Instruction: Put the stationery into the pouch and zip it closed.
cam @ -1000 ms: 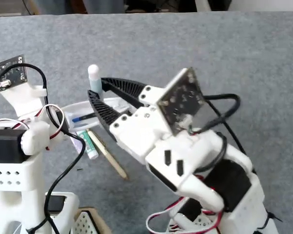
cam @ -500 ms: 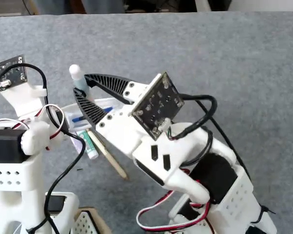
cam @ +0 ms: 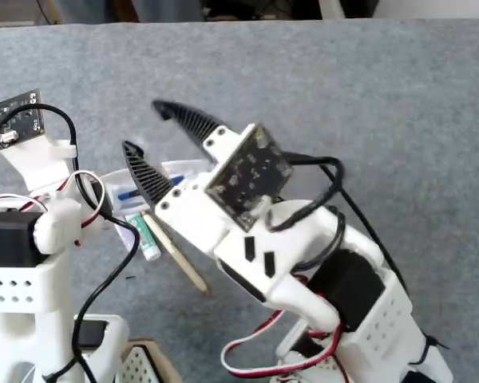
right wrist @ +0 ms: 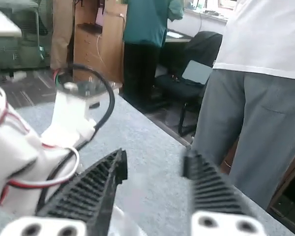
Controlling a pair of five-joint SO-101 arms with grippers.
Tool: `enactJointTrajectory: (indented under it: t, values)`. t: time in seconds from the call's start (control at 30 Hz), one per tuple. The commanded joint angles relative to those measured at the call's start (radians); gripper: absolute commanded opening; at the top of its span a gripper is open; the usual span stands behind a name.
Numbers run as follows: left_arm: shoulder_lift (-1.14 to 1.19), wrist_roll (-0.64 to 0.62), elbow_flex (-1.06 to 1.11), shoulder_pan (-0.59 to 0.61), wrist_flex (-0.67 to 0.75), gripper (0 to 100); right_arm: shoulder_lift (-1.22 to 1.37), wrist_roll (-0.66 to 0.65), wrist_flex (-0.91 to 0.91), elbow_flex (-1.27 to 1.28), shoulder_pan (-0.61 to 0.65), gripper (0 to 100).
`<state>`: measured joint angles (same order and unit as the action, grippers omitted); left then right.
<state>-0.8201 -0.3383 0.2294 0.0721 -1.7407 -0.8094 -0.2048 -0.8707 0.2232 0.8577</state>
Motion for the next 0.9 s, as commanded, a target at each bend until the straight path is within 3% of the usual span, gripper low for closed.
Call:
enactJointTrajectory:
  t: [0.0,0.27,0.4,0.7,0.87]
  values:
    - [-0.005,0.006,-0.013,0.012,0.018,3,-0.002,-0.038,0.014,0.004,0.012,22.7]
    - [-0.005,0.006,-0.015,0.012,0.018,3,-0.005,-0.040,-0.006,-0.025,0.008,18.8]
    - [-0.006,0.006,-0.050,0.024,0.017,3,-0.056,-0.037,-0.115,-0.085,-0.068,18.8]
    - [-0.006,0.005,-0.104,0.211,0.014,3,-0.193,-0.040,-0.453,0.039,-0.261,17.9]
    - [-0.006,0.005,-0.107,0.271,0.012,3,-0.189,-0.040,-0.413,0.243,-0.281,3.0]
